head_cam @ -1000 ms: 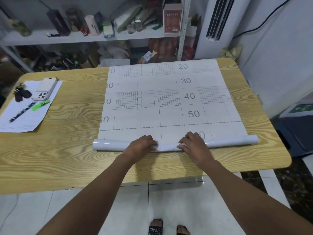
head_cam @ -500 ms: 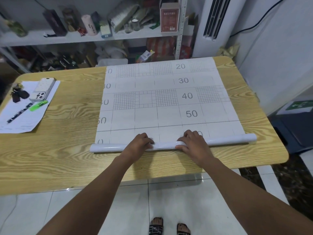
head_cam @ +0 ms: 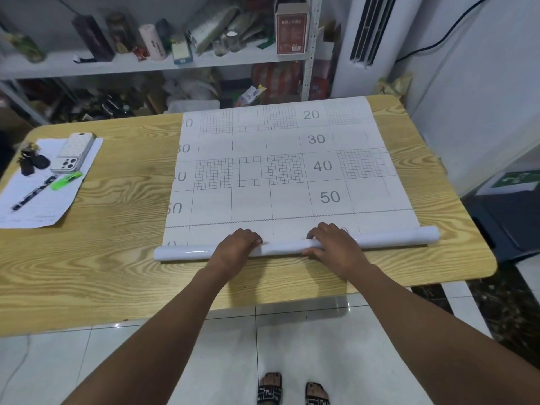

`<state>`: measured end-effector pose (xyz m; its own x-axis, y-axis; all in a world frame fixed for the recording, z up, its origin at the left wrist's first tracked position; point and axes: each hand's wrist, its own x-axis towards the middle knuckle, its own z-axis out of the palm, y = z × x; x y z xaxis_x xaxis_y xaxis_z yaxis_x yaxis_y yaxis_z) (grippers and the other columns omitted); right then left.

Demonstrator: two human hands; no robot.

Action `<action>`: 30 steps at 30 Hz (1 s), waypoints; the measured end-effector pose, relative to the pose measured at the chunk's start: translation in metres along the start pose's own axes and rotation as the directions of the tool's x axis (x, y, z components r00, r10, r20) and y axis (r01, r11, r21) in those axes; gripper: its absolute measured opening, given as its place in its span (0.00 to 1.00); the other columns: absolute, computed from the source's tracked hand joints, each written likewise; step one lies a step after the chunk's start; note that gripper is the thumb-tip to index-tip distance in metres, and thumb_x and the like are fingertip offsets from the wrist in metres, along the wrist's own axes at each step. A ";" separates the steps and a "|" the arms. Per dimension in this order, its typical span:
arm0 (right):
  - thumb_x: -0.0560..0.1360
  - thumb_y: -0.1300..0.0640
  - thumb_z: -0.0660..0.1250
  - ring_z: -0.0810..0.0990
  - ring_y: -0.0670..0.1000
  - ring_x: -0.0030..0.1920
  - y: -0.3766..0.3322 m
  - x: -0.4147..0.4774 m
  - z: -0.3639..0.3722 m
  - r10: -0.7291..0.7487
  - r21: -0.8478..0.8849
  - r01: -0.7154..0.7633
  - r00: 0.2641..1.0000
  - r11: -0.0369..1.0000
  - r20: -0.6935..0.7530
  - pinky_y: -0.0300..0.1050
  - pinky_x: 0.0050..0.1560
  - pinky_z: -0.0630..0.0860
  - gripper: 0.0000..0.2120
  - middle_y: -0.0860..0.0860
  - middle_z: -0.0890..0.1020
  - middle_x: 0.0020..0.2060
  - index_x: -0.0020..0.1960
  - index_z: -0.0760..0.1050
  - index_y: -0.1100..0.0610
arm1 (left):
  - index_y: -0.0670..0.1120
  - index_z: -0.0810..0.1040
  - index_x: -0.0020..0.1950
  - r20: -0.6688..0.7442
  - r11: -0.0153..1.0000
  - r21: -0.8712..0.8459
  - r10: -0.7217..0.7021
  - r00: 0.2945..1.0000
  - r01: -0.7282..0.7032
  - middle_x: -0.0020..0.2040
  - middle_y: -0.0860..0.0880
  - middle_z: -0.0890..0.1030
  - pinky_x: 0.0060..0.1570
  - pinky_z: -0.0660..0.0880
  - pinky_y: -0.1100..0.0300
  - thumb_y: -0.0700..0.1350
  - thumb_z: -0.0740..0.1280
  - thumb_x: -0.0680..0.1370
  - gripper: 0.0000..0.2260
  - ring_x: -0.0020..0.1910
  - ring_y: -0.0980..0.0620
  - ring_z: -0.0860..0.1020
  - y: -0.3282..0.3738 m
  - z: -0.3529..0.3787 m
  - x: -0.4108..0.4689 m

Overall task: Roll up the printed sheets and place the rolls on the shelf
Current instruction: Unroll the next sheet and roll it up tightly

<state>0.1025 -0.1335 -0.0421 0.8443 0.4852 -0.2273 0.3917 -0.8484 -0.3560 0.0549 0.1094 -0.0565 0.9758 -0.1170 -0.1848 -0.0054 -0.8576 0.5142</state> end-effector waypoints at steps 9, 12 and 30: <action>0.79 0.46 0.57 0.69 0.51 0.59 -0.002 0.001 -0.001 0.009 -0.012 -0.009 1.000 1.000 0.010 0.46 0.57 0.65 0.17 0.50 0.77 0.56 0.61 0.73 0.54 | 0.52 0.67 0.65 0.043 0.995 0.088 0.041 0.998 -0.045 0.57 0.53 0.72 0.43 0.66 0.60 0.52 0.69 0.73 0.23 0.56 0.53 0.69 -0.006 0.002 -0.005; 0.79 0.46 0.58 0.70 0.52 0.58 -0.006 -0.003 -0.001 0.046 0.024 -0.046 0.999 0.999 0.014 0.46 0.57 0.66 0.17 0.51 0.77 0.55 0.62 0.73 0.54 | 0.52 0.70 0.62 0.022 0.990 0.112 0.085 0.996 -0.087 0.58 0.53 0.70 0.38 0.68 0.60 0.49 0.68 0.74 0.17 0.51 0.55 0.71 -0.007 0.004 -0.008; 0.79 0.48 0.58 0.68 0.54 0.57 -0.007 -0.002 0.011 0.065 0.011 -0.064 0.996 0.998 -0.066 0.48 0.55 0.66 0.15 0.52 0.74 0.56 0.57 0.73 0.57 | 0.45 0.81 0.43 -0.057 0.956 0.177 0.247 0.967 -0.234 0.35 0.50 0.80 0.33 0.72 0.60 0.47 0.69 0.67 0.08 0.34 0.46 0.77 -0.009 0.002 -0.007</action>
<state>0.0938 -0.1264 -0.0491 0.8903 0.4140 -0.1897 0.3324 -0.8755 -0.3509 0.0474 0.1170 -0.0614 0.9549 -0.2970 -0.0040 -0.2725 -0.8812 0.3863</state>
